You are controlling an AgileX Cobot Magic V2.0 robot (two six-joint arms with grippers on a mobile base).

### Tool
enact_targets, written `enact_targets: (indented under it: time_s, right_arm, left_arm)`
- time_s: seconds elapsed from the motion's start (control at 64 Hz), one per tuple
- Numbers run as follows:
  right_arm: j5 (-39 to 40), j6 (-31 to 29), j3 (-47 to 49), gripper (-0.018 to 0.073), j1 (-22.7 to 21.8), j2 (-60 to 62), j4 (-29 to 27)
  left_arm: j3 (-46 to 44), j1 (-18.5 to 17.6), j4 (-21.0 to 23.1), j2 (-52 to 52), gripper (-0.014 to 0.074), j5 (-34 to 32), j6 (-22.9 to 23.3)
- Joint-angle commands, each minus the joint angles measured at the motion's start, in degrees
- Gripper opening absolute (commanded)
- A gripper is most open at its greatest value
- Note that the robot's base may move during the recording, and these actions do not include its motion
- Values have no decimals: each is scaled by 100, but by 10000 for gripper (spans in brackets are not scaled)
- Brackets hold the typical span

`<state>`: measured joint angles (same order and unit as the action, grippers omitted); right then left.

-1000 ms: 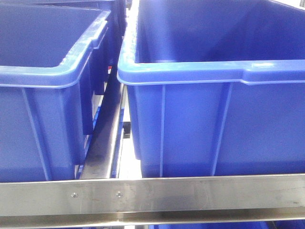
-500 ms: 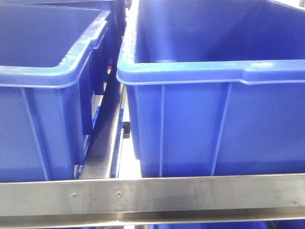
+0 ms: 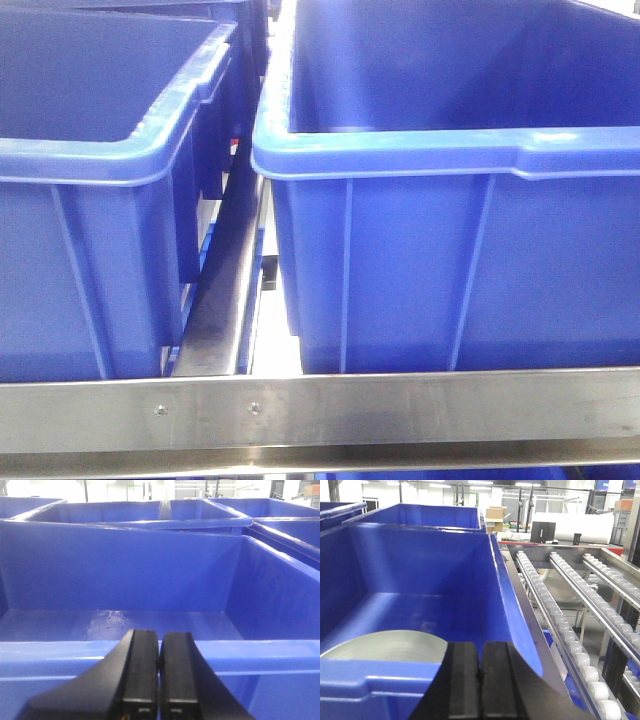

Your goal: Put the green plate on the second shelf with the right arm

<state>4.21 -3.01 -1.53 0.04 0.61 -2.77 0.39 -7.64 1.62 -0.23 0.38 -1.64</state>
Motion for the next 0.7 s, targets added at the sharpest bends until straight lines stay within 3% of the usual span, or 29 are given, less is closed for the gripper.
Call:
enact_targets:
  time_s: [0.0,0.688]
  right_arm:
    - [398,-89,96,78,13,111,6]
    - [586,-78,96,78,13,111,-86]
  left_arm:
    - [227,-10,32,-90,130,-479,14]
    - [227,-10,32,-90,130,-479,14]
